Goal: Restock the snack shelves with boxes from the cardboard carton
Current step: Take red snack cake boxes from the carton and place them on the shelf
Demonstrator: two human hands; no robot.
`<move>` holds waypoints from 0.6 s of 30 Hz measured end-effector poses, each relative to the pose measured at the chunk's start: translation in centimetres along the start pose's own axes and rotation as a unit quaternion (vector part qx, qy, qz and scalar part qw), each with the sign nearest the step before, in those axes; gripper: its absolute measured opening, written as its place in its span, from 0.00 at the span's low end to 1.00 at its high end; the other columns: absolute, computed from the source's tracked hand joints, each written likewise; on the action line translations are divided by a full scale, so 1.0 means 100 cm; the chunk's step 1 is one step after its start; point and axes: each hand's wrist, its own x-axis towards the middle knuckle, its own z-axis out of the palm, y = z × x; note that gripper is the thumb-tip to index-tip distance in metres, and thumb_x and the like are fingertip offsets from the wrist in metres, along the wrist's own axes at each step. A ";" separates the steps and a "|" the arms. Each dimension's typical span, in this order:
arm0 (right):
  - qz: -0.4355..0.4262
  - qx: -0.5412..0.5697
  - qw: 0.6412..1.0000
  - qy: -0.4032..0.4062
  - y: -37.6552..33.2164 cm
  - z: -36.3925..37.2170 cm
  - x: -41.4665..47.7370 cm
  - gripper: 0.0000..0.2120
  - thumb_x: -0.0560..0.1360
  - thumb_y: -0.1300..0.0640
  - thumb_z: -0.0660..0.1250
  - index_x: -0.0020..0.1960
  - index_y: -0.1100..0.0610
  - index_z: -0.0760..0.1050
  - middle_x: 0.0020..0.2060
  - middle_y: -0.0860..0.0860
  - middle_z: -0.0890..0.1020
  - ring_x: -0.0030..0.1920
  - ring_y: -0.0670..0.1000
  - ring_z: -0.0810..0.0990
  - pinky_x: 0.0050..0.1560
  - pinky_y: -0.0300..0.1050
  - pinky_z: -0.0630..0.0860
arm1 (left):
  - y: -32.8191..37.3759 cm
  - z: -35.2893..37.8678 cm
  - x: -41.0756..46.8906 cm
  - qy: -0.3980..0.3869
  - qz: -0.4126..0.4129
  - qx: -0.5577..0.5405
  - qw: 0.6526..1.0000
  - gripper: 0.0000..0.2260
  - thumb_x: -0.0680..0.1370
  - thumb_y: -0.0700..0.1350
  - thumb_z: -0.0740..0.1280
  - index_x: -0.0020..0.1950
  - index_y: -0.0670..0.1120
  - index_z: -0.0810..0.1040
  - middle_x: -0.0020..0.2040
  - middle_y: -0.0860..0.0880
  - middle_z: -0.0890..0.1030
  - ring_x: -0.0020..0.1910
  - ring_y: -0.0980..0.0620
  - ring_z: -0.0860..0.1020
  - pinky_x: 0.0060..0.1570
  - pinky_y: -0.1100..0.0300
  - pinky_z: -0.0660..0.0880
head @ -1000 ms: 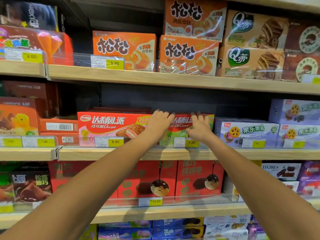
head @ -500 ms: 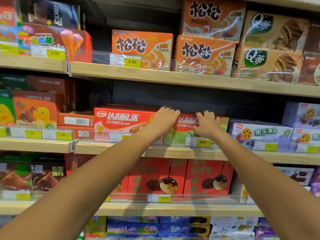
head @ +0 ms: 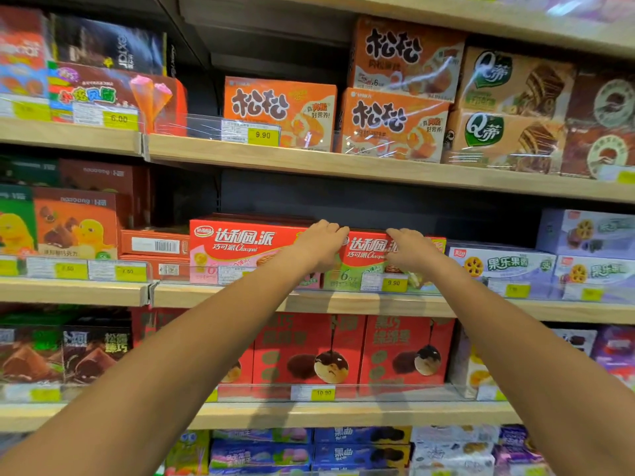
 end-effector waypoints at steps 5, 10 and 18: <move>0.009 0.010 1.000 -0.001 -0.001 0.003 -0.001 0.30 0.77 0.52 0.61 0.76 0.55 0.56 0.71 0.58 0.65 0.71 0.60 0.60 0.70 0.58 0.64 | -0.001 -0.003 -0.005 -0.008 -0.003 0.006 1.000 0.27 0.77 0.42 0.63 0.75 0.42 0.59 0.71 0.43 0.67 0.70 0.44 0.65 0.70 0.52 0.62; -0.005 0.001 1.000 0.012 -0.014 0.003 -0.005 0.28 0.76 0.51 0.61 0.74 0.55 0.59 0.69 0.58 0.67 0.68 0.60 0.62 0.67 0.57 0.64 | 0.002 -0.006 -0.004 -0.031 -0.031 -0.008 0.999 0.26 0.77 0.43 0.63 0.74 0.43 0.59 0.71 0.43 0.67 0.70 0.44 0.65 0.69 0.51 0.63; -0.014 0.156 0.987 0.045 -0.010 0.019 -0.018 0.29 0.77 0.58 0.61 0.76 0.60 0.56 0.76 0.57 0.58 0.76 0.58 0.54 0.74 0.51 0.54 | 0.007 0.008 -0.021 -0.053 -0.079 -0.258 0.962 0.32 0.76 0.31 0.56 0.78 0.42 0.48 0.79 0.46 0.47 0.78 0.48 0.44 0.75 0.56 0.48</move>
